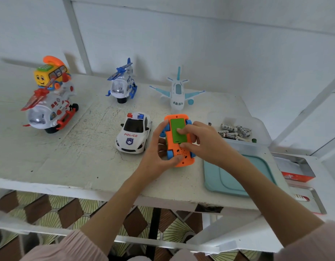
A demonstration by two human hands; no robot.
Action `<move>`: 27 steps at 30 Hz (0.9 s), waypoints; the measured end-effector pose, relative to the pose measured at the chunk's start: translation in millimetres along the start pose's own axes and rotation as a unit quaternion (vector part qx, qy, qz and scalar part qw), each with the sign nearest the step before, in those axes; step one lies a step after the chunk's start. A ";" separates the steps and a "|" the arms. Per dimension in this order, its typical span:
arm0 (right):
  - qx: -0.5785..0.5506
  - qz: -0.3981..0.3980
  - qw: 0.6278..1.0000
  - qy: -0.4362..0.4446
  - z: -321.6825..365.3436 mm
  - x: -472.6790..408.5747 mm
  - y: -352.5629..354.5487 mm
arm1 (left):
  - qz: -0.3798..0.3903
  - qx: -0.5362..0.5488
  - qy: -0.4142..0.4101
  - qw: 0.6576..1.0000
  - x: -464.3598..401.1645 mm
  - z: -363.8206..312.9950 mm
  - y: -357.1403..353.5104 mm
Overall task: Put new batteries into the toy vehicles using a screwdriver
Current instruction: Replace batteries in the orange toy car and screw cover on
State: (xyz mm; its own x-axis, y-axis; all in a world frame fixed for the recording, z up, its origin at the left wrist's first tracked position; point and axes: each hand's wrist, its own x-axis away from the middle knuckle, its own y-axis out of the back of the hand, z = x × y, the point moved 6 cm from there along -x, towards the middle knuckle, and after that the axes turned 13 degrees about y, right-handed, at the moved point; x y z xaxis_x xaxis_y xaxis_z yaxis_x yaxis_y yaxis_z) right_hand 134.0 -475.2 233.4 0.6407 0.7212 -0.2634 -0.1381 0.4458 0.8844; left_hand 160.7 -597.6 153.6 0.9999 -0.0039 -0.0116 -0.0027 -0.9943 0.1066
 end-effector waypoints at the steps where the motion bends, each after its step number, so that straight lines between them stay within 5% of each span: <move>1: -0.009 0.003 1.000 -0.002 -0.7 0.9 0.8 | -0.001 -0.003 0.001 1.000 -0.2 0.2 0.1; 7: -0.035 0.008 0.999 0.023 -5.3 4.6 6.6 | -0.001 -0.009 0.003 1.000 0.6 -3.3 0.9; 13: -0.039 -0.213 0.973 0.076 -13.3 15.9 34.4 | -0.033 -0.019 -0.024 0.999 -3.7 -37.6 22.1; 15: -0.035 -0.231 0.970 0.072 -19.1 16.2 34.1 | -0.046 -0.024 -0.047 0.998 -6.9 -58.1 34.9; 22: -0.011 0.021 0.999 0.041 -33.6 -1.8 -22.2 | -0.076 -0.044 -0.077 0.993 -9.4 -87.6 61.6; 27: 0.005 0.100 0.995 0.005 -40.5 -5.5 -46.8 | -0.079 -0.042 -0.076 0.993 -1.3 -89.3 69.4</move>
State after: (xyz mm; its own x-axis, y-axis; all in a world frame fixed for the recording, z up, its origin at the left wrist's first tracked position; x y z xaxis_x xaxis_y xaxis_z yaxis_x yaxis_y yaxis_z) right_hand 106.3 -478.6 177.8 0.5941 0.7998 -0.0859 -0.2541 0.2879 0.9233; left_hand 160.3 -657.1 249.8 0.9747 0.1283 -0.1831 0.1606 -0.9715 0.1745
